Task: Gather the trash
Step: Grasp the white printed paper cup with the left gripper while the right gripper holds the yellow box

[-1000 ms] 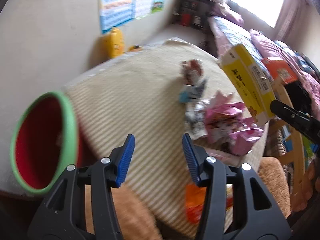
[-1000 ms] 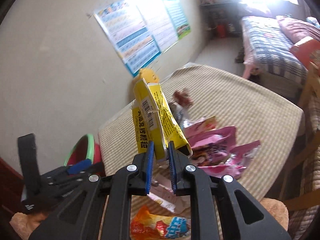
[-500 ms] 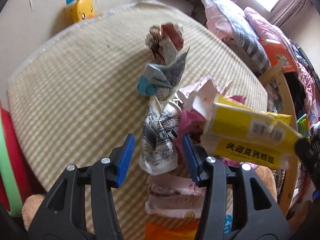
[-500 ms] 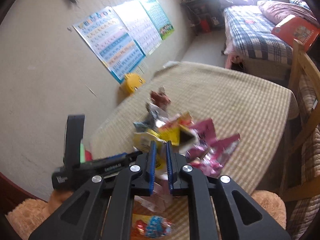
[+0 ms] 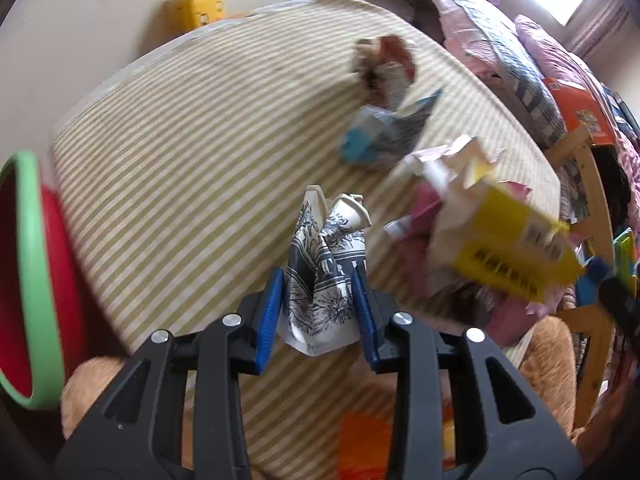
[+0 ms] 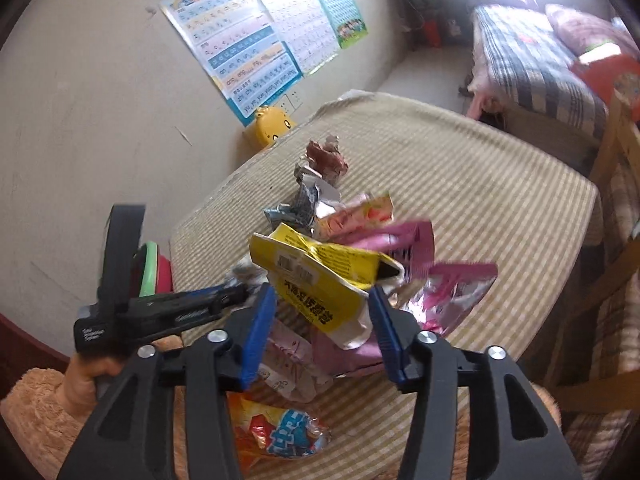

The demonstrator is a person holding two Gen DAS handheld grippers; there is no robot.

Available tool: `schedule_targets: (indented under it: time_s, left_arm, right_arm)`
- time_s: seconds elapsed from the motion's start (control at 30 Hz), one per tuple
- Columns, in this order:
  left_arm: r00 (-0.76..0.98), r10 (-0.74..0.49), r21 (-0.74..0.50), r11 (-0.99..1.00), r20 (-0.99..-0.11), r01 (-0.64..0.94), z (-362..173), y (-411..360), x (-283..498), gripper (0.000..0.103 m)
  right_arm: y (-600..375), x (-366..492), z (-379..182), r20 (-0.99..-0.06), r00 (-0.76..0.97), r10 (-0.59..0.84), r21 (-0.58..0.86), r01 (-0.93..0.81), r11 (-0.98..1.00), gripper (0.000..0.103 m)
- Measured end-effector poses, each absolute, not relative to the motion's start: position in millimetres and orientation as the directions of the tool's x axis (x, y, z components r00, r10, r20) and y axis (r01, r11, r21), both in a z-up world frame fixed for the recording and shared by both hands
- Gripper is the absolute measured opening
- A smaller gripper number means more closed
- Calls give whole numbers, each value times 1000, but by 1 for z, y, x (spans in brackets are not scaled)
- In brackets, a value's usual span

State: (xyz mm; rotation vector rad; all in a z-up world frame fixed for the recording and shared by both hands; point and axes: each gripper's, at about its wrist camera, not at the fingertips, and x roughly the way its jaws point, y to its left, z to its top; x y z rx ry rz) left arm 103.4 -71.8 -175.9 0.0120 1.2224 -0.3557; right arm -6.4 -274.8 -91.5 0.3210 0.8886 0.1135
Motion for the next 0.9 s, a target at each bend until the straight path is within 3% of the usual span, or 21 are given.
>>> schedule_targets:
  time_s: [0.03, 0.13, 0.27, 0.5, 0.57, 0.63, 0.9]
  left_arm:
    - [296, -250, -170, 948, -922, 269, -177, -68, 102, 34]
    - [297, -235, -160, 954, -926, 255, -180, -58, 102, 35]
    - [326, -251, -180, 955, -911, 234, -176, -57, 108, 55]
    - [284, -220, -161, 962, -933, 219, -194, -63, 120, 56]
    - [296, -204, -143, 966, -933, 216, -196, -59, 115, 46]
    - [304, -201, -132, 963, -931, 235, -196, -57, 111, 45]
    - [410, -217, -144, 969, -886, 200, -157, -37, 90, 44]
  right_arm:
    - [-272, -3, -91, -756, 617, 218, 286, 12, 958, 60]
    - [-267, 11, -90, -792, 586, 171, 177, -48, 983, 61]
    - [-261, 26, -86, -812, 570, 128, 64, -132, 989, 66]
    - [-242, 52, -97, -865, 486, 126, -26, -294, 956, 70]
    - [-238, 59, -106, -881, 458, 115, -46, -324, 945, 70]
    - [-235, 65, -114, -899, 428, 94, -65, -342, 937, 70]
    - [-223, 74, -136, -926, 376, 23, -137, -394, 909, 73]
